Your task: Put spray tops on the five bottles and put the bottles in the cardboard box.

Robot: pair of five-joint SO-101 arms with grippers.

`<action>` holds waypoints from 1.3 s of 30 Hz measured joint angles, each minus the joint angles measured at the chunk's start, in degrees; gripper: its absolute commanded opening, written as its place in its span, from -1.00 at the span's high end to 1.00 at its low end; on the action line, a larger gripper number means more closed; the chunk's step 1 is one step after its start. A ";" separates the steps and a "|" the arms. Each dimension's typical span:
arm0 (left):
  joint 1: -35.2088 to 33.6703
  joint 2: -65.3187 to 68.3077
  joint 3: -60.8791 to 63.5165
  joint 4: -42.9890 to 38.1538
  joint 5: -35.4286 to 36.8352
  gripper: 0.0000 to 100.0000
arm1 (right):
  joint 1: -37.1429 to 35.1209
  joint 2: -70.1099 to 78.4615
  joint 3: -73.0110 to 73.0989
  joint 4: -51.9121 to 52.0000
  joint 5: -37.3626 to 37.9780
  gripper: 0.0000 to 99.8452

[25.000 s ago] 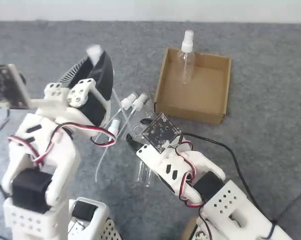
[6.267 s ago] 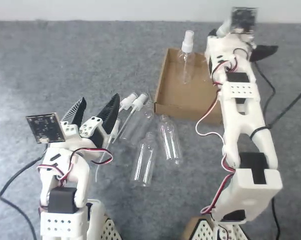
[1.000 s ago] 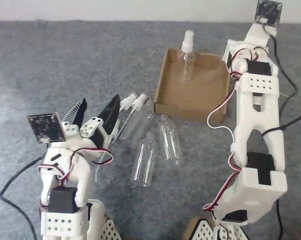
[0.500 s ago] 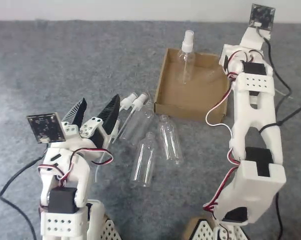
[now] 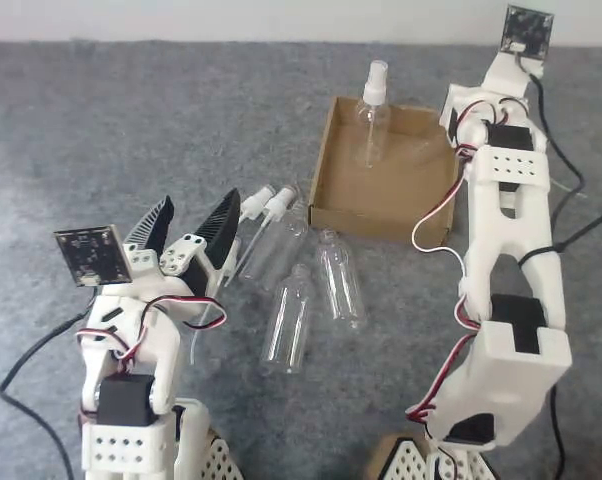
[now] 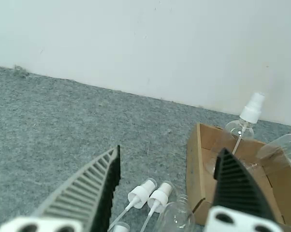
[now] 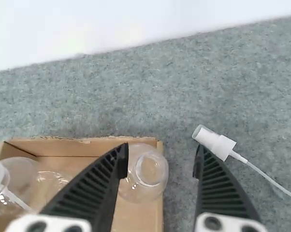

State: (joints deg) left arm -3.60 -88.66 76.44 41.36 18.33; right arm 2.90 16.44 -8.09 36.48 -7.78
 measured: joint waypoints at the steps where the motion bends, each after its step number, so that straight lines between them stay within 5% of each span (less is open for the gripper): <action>1: 0.00 0.00 0.00 0.00 0.00 0.40 | 0.00 0.00 0.00 0.00 0.00 0.62; 24: 0.00 0.00 0.00 0.00 0.00 0.40 | 0.00 2.64 0.00 -0.35 -0.18 0.63; 30: 0.00 0.00 0.00 0.00 0.00 0.40 | -0.88 2.73 -0.79 -0.35 -0.18 0.82; 39: 0.00 0.00 0.00 0.00 0.00 0.40 | -1.23 2.73 -0.79 -0.35 -0.18 0.82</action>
State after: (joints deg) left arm -3.60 -88.66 76.44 41.36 18.33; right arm 1.67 19.16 -8.88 36.13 -7.96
